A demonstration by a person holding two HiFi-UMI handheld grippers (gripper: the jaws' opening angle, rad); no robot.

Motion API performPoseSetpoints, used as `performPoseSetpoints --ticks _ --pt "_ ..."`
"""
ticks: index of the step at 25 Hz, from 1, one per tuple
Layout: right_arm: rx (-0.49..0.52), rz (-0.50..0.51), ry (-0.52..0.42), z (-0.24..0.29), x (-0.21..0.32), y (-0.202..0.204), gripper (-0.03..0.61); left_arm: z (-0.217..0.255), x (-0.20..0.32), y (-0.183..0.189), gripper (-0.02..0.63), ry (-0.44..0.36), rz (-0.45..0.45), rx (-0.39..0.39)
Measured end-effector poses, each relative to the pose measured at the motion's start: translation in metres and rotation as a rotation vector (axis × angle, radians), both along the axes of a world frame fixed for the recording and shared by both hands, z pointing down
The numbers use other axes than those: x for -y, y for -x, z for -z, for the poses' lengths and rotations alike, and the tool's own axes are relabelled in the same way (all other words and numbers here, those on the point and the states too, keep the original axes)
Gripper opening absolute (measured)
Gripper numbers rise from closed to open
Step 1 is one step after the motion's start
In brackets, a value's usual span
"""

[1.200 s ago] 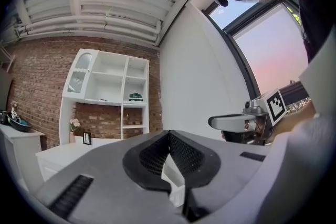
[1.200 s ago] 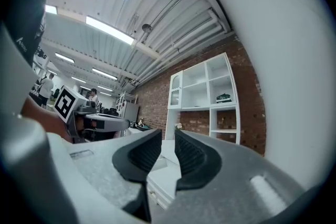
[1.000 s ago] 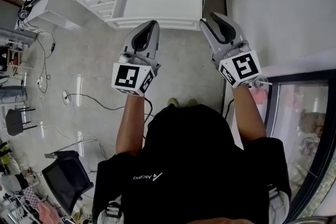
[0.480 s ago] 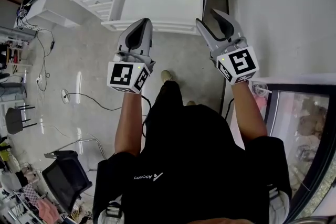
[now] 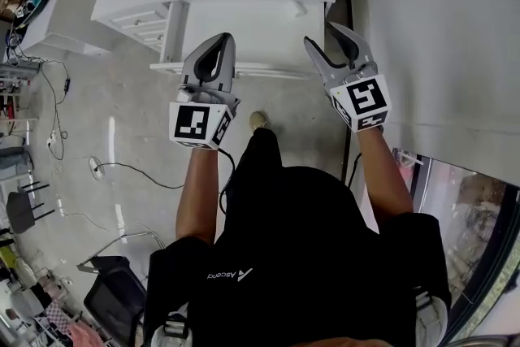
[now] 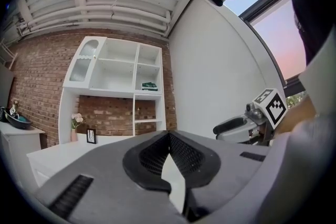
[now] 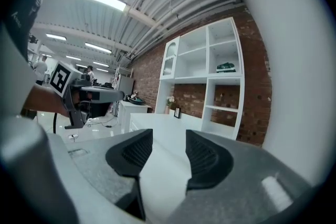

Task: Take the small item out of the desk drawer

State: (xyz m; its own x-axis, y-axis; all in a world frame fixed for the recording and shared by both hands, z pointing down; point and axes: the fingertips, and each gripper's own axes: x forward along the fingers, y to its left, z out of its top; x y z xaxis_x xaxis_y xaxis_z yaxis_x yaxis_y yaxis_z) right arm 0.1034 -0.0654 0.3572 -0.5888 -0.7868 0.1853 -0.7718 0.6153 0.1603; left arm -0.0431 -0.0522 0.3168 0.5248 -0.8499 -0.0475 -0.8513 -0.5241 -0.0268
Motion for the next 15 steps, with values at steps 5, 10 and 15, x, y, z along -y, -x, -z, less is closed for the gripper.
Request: performPoseSetpoints --ticks 5,10,15 --pt "-0.08 -0.058 0.101 -0.048 0.073 0.024 0.186 -0.017 0.07 0.025 -0.002 0.016 -0.05 -0.003" --pt "-0.155 -0.116 0.218 -0.101 0.127 0.032 0.187 -0.03 0.126 0.04 -0.002 0.056 -0.089 -0.022" --pt "-0.219 -0.18 0.35 -0.157 0.173 0.026 0.189 -0.052 0.169 0.047 -0.002 0.097 -0.126 -0.036"
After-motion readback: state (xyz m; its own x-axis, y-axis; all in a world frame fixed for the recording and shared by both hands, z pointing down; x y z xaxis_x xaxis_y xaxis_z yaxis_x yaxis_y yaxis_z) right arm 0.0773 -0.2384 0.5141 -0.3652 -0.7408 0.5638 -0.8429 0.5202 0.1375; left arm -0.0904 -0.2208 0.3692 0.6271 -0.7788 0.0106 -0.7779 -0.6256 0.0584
